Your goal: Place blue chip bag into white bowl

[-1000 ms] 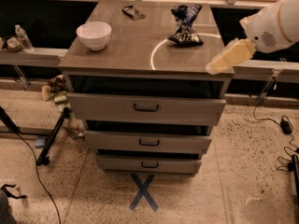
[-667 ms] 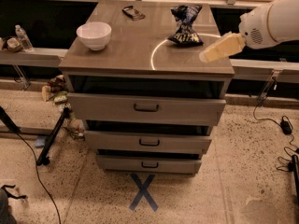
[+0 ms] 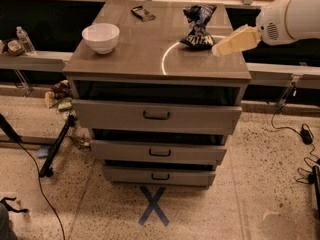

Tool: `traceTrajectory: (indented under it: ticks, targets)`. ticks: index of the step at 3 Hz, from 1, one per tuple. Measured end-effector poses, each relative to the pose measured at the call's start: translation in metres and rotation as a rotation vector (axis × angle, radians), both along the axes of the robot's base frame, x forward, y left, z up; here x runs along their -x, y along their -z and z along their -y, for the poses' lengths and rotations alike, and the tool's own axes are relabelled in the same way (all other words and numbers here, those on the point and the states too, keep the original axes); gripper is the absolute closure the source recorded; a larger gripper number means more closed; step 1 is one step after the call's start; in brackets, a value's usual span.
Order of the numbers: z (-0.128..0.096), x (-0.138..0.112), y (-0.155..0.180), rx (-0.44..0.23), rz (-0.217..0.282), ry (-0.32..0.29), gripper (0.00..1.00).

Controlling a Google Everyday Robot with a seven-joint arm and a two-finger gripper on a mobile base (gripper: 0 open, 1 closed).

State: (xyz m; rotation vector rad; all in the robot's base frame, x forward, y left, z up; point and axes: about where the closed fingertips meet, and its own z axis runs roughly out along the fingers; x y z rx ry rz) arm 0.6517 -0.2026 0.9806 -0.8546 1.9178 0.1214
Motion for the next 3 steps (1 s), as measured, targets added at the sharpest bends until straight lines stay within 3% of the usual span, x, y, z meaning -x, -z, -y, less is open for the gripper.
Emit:
traceTrajectory:
  ticks: [1,3]
  targets:
    - [-0.004,-0.014,0.015,-0.034,-0.019,0.019,0.00]
    - [-0.017,-0.087,0.064,-0.142,-0.043,0.106,0.00]
